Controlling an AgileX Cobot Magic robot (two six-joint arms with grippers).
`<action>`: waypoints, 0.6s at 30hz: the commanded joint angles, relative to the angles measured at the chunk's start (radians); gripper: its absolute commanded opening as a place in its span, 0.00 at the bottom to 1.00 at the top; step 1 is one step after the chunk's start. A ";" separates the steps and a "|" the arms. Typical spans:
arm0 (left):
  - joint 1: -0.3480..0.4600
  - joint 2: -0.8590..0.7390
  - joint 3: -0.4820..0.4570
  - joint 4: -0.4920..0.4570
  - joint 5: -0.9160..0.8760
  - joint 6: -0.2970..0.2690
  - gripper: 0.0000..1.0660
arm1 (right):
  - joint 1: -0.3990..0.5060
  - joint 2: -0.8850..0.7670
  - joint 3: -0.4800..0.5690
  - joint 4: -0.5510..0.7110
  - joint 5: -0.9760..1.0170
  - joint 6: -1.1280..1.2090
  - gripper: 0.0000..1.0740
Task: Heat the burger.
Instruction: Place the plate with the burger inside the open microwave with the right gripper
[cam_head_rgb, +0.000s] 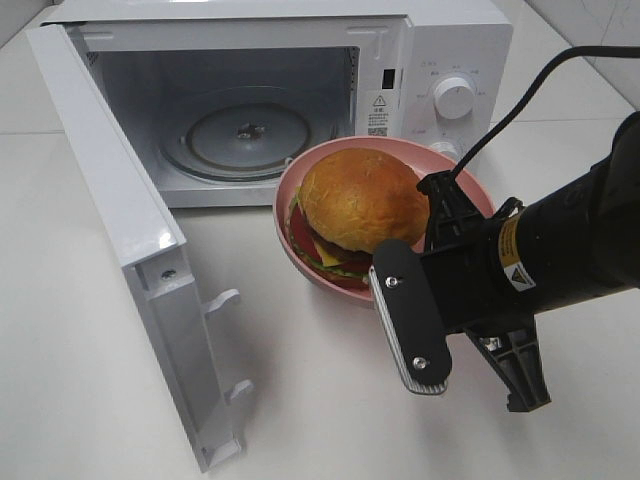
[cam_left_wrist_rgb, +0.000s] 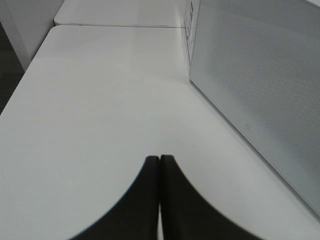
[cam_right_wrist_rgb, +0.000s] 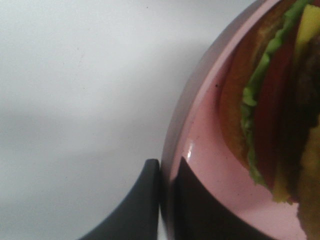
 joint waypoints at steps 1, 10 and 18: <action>0.001 -0.020 0.002 -0.005 -0.013 0.000 0.00 | -0.001 -0.012 -0.008 -0.019 -0.091 -0.050 0.00; 0.001 -0.020 0.002 -0.005 -0.013 0.000 0.00 | -0.001 0.027 -0.008 -0.019 -0.151 -0.100 0.00; 0.001 -0.020 0.002 -0.005 -0.013 0.000 0.00 | -0.001 0.083 -0.008 -0.019 -0.215 -0.102 0.00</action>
